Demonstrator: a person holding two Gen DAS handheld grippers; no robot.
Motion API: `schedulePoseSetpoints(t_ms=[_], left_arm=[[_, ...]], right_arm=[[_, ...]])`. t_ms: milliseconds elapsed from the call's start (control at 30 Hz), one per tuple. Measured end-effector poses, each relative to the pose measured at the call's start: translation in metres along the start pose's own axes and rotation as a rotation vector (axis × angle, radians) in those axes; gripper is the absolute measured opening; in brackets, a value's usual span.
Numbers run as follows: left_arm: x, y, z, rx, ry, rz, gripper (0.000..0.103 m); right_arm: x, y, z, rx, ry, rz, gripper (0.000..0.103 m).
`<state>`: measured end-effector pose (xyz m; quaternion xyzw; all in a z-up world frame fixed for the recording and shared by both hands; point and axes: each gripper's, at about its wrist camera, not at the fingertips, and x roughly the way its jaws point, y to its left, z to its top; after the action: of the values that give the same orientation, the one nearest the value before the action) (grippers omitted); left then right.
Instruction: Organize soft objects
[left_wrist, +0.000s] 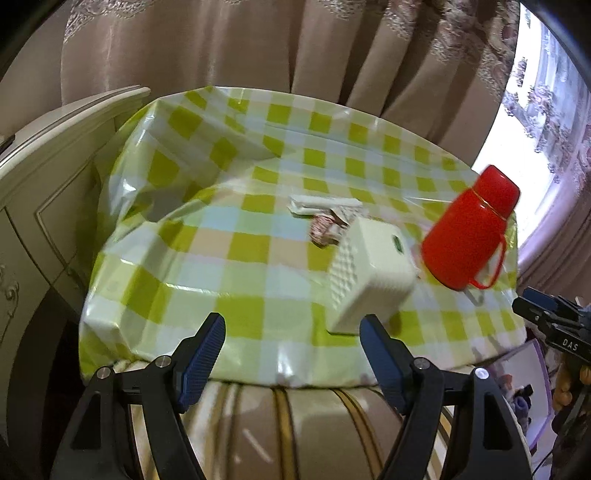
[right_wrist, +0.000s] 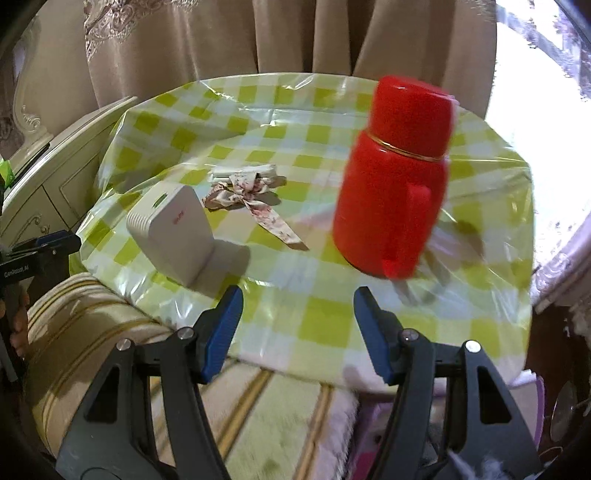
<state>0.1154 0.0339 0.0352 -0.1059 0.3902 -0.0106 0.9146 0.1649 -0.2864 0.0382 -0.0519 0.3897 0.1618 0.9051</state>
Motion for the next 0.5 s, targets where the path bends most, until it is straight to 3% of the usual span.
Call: schedulePoseSetpoints(t_ms=[500], left_arm=[[0.052,0.027,0.082,0.044,-0.014,0.060,0.076]], right_arm=[[0.113,0.039,0.081,-0.059,0.028,0.114,0.066]])
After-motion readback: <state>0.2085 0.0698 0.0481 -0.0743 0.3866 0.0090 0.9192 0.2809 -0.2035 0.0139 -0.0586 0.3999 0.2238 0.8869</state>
